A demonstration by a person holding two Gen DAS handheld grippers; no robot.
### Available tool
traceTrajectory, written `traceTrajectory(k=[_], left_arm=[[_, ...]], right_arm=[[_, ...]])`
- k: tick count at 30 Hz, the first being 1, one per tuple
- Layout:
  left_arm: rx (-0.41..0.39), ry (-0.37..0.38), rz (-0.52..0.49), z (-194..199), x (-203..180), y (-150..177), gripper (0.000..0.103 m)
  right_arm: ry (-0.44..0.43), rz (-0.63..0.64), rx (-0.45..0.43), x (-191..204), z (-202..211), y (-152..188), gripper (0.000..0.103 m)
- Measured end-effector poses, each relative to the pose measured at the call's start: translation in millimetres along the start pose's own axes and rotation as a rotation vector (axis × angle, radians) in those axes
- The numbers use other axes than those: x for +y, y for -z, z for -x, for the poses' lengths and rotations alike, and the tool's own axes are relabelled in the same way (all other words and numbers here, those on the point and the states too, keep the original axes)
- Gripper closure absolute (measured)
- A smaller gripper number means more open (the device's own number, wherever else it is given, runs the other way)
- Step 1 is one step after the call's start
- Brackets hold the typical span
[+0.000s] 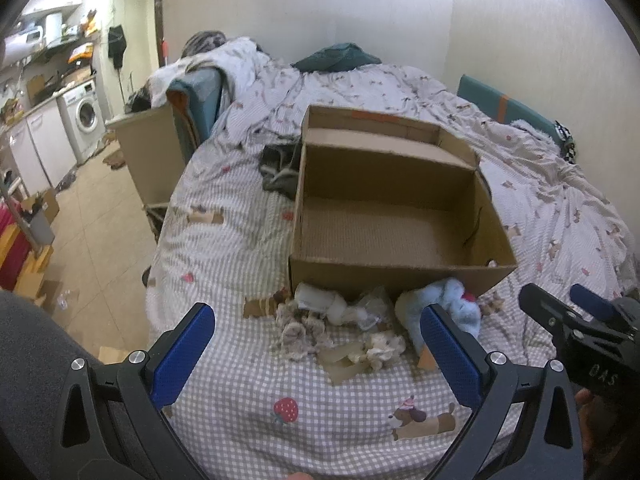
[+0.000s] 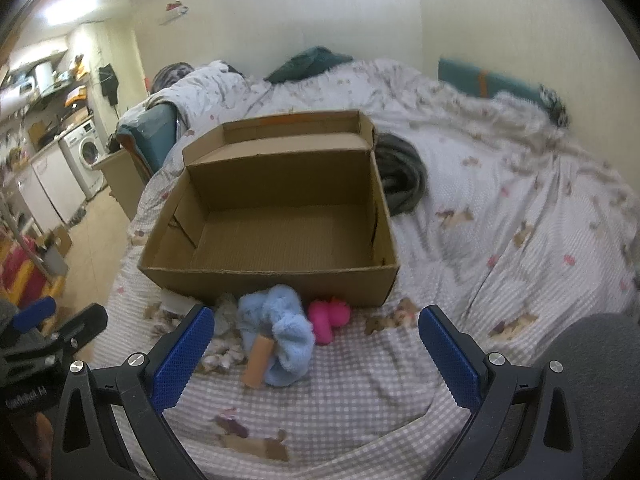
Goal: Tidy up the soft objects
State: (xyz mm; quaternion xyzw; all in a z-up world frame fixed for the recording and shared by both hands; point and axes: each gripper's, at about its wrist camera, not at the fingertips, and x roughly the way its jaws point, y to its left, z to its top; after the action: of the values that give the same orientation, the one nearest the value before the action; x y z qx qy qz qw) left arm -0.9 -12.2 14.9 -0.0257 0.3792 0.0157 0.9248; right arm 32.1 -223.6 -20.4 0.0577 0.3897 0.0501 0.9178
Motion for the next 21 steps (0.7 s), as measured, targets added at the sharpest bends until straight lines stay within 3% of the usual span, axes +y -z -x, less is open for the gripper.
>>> traceTrajectory(k=[3,6,10,12,14,17,21], left_arm=[[-0.005,0.006,-0.002,5.7,1.8,-14.8,0.000],[0.050,-0.006,0.028,-1.3,12.5,-28.0,0.000],[0.176,-0.052,0.064,-28.6,31.4,-39.5,0.000],[0.279,-0.074,0.107,-51.3,43.5,-40.2,0.000],[0.363,-0.074,0.156,-72.0,56.1,-37.4,0.000],[0.448,-0.075,0.214,-96.6,68.7,-29.5,0.000],[0.520,-0.048,0.251,-119.1,74.6,-18.3,0.007]], right_arm=[[-0.022,-0.013,-0.005,1.8,3.7,-11.3,0.000],[-0.087,-0.041,0.030,-1.2,6.6,-25.9,0.000],[-0.178,-0.090,0.190,-7.4,-13.1,-34.4,0.000],[-0.217,-0.114,0.267,-8.2,-24.9,-30.7,0.000],[-0.291,-0.138,0.363,-5.6,-38.7,-21.7,0.029],[-0.381,-0.198,0.507,0.5,-62.6,-3.5,0.059],[-0.395,-0.239,0.580,10.2,-83.8,11.1,0.061]])
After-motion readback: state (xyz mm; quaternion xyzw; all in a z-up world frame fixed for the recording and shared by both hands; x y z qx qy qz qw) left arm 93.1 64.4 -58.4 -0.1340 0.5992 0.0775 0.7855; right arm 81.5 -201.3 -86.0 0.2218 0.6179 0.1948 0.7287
